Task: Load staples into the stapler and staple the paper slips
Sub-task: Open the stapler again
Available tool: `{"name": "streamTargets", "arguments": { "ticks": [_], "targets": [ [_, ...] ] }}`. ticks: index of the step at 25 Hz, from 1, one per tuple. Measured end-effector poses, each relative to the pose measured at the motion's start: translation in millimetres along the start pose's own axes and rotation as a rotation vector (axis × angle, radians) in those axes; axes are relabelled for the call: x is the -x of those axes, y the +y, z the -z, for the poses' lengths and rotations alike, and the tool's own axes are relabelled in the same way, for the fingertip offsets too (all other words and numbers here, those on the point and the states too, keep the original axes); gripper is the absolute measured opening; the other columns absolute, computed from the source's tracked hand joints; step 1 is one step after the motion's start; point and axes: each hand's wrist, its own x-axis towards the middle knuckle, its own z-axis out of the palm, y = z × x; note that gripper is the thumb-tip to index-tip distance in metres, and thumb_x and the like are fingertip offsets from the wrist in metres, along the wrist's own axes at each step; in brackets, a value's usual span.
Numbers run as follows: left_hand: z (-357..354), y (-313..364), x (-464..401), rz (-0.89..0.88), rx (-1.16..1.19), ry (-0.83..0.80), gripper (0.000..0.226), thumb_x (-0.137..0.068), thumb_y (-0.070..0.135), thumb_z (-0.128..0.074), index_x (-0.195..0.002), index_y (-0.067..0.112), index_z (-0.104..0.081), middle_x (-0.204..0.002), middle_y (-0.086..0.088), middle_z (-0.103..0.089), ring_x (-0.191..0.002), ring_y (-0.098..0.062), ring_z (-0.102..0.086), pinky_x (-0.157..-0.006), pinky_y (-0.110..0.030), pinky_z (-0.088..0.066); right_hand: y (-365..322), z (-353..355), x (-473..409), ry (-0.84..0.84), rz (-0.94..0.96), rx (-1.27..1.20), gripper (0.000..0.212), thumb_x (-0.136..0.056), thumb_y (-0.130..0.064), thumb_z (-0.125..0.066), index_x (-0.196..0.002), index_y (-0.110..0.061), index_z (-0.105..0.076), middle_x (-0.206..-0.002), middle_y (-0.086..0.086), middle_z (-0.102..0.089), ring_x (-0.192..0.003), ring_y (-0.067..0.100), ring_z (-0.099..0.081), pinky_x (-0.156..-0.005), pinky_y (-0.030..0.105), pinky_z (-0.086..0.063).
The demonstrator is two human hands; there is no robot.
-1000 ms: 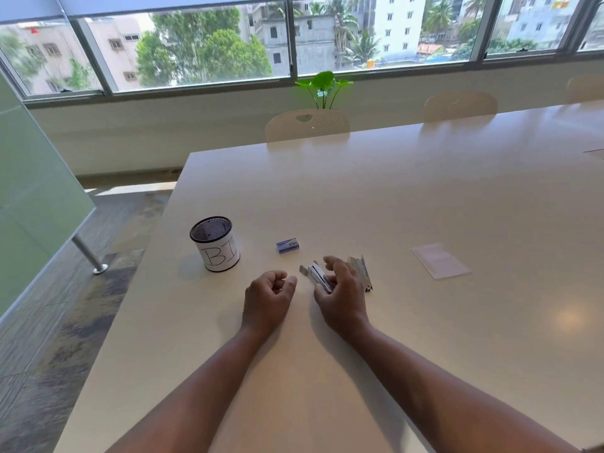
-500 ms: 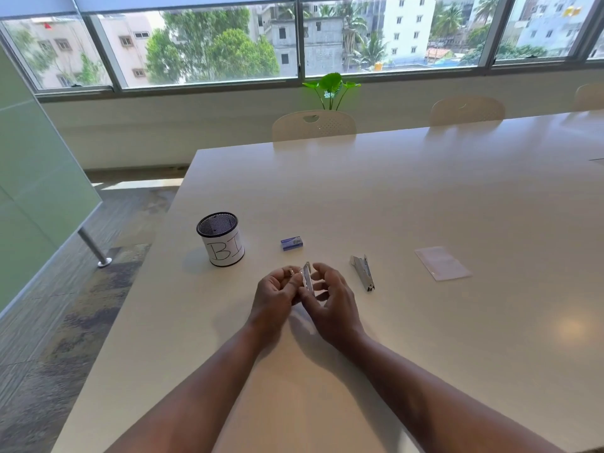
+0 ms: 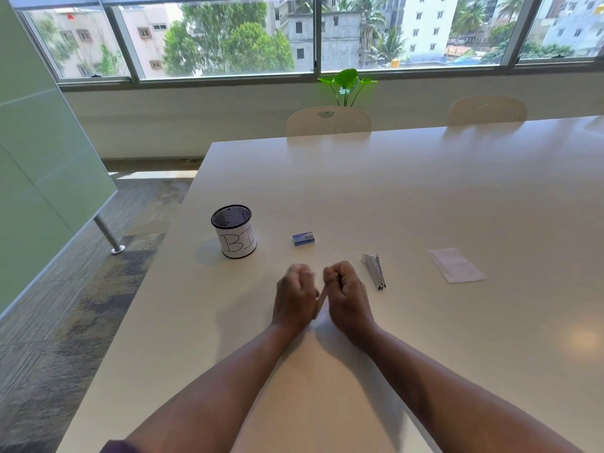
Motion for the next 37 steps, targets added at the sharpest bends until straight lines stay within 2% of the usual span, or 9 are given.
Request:
{"name": "streamTargets", "arguments": {
  "ticks": [2, 4, 10, 14, 17, 21, 28, 33, 37],
  "targets": [
    [-1, 1, -4, 0.077, 0.161, 0.093, 0.032, -0.109, 0.028, -0.034, -0.089, 0.008, -0.050, -0.060, -0.005, -0.059, -0.047, -0.014, -0.058, -0.049, -0.033, -0.050, 1, 2, 0, 0.064, -0.065, -0.128, 0.024, -0.102, -0.034, -0.052, -0.081, -0.023, -0.050, -0.068, 0.001, -0.055, -0.061, 0.014, -0.049, -0.060, 0.044, -0.045],
    [-1, -1, -8, 0.114, 0.232, 0.075, 0.033, -0.110, 0.031, -0.032, -0.089, 0.010, -0.048, -0.061, -0.005, -0.057, -0.046, -0.015, -0.055, -0.044, -0.030, -0.047, 0, 5, 1, 0.050, -0.089, -0.198, 0.023, -0.099, -0.039, -0.054, -0.080, -0.027, -0.050, -0.065, 0.004, -0.054, -0.058, 0.020, -0.048, -0.056, 0.047, -0.043],
    [8, -8, -27, 0.252, 0.533, 0.269, 0.019, -0.109, 0.019, -0.036, -0.109, 0.012, -0.054, -0.083, -0.012, -0.056, -0.062, -0.019, -0.061, -0.053, -0.028, -0.053, -2, 5, 10, 0.125, 0.058, -0.052, 0.024, -0.083, -0.038, -0.071, -0.081, -0.027, -0.050, -0.060, -0.012, -0.049, -0.054, 0.006, -0.043, -0.053, 0.033, -0.041],
    [4, -10, -30, 0.235, 0.549, 0.325, 0.025, -0.106, 0.007, -0.037, -0.105, 0.019, -0.059, -0.088, -0.007, -0.056, -0.061, -0.012, -0.066, -0.061, -0.030, -0.058, 4, 10, 15, -0.009, 0.187, 0.195, 0.024, -0.082, -0.027, -0.079, -0.095, -0.024, -0.059, -0.066, -0.009, -0.055, -0.060, 0.007, -0.050, -0.055, 0.019, -0.037],
    [3, -11, -29, 0.228, 0.456, 0.227, 0.024, -0.106, 0.010, -0.040, -0.102, 0.024, -0.059, -0.094, -0.010, -0.064, -0.071, -0.018, -0.071, -0.066, -0.031, -0.060, 5, 9, 18, -0.096, 0.193, 0.416, 0.032, -0.084, -0.031, -0.074, -0.114, -0.024, -0.065, -0.080, -0.010, -0.060, -0.070, 0.007, -0.054, -0.064, 0.020, -0.038],
    [5, -13, -29, 0.164, 0.331, 0.074, 0.018, -0.106, 0.013, -0.045, -0.105, 0.028, -0.054, -0.099, -0.013, -0.069, -0.085, -0.022, -0.072, -0.079, -0.037, -0.059, 3, 3, 20, -0.162, 0.239, 0.556, 0.048, -0.084, -0.034, -0.061, -0.130, -0.021, -0.061, -0.097, 0.002, -0.070, -0.096, 0.024, -0.062, -0.082, 0.029, -0.043],
    [7, -10, -38, 0.046, -0.042, -0.103, 0.008, -0.099, 0.017, -0.061, -0.106, 0.018, -0.063, -0.088, 0.000, -0.068, -0.081, -0.021, -0.064, -0.075, -0.030, -0.053, -2, 3, 14, -0.298, 0.182, 0.635, 0.078, -0.079, -0.050, -0.045, -0.152, -0.021, -0.038, -0.087, 0.000, -0.072, -0.091, 0.027, -0.066, -0.074, 0.033, -0.046],
    [3, -5, -48, -0.035, -0.494, -0.256, 0.025, -0.097, 0.028, -0.059, -0.115, 0.014, -0.069, -0.121, -0.012, -0.063, -0.117, -0.029, -0.054, -0.103, -0.038, -0.045, -4, 5, 8, -0.316, 0.141, 0.657, 0.079, -0.082, -0.054, -0.051, -0.153, -0.025, -0.032, -0.088, -0.001, -0.073, -0.090, 0.026, -0.068, -0.069, 0.032, -0.045],
    [14, -11, -53, -0.123, -0.699, -0.301, 0.027, -0.096, 0.041, -0.054, -0.116, 0.030, -0.070, -0.125, -0.003, -0.060, -0.120, -0.030, -0.045, -0.101, -0.037, -0.039, -3, 2, 7, -0.274, 0.186, 0.734, 0.073, -0.085, -0.050, -0.046, -0.153, -0.027, -0.034, -0.101, 0.006, -0.075, -0.097, 0.031, -0.068, -0.072, 0.035, -0.049]
  ]
}}
